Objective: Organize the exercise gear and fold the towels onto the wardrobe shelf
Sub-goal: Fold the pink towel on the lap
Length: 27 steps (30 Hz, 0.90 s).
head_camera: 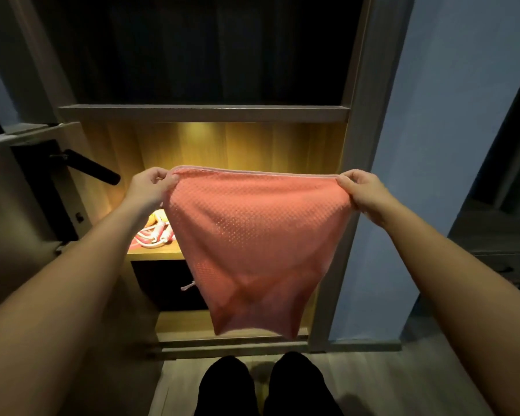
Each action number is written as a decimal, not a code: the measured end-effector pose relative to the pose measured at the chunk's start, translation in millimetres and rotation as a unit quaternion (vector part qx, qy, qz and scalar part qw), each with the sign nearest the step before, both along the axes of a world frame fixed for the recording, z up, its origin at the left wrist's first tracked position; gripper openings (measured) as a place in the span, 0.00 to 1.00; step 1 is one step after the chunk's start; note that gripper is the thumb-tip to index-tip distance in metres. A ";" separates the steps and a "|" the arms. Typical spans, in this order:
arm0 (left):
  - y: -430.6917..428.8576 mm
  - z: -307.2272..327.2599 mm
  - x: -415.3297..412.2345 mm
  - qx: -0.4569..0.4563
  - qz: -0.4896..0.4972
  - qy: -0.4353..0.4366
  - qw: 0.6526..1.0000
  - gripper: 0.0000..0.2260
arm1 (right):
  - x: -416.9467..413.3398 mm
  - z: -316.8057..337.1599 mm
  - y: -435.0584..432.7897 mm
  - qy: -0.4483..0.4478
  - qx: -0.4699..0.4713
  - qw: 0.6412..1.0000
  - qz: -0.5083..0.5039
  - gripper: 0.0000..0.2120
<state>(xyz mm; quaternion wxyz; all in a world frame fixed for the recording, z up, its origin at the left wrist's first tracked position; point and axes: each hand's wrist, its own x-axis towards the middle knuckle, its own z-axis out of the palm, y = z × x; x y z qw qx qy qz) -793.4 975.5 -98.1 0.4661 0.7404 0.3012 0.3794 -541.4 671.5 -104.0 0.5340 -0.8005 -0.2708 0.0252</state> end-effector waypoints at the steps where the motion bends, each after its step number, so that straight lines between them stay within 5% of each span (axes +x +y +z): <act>1: -1.6 0.2 -4.5 -0.006 -0.006 0.001 1.000 0.05 | -3.1 0.4 -4.5 0.029 -0.009 0.999 0.027 0.09; 6: -10.2 3.4 -19.4 -0.007 0.002 0.010 1.000 0.04 | -13.0 5.0 -23.5 0.105 -0.039 0.987 0.116 0.09; 12: -22.2 6.6 -20.0 0.043 0.015 0.059 0.997 0.05 | -17.9 6.1 -14.8 0.033 -0.015 0.999 -0.006 0.11; 18: -24.3 15.3 -12.0 0.045 -0.018 0.081 0.996 0.04 | -11.6 9.4 -5.7 0.051 0.009 0.999 -0.012 0.11; 27: -20.4 31.9 2.4 -0.029 0.013 -0.002 0.999 0.07 | -1.4 22.2 5.9 0.064 0.080 0.995 0.006 0.10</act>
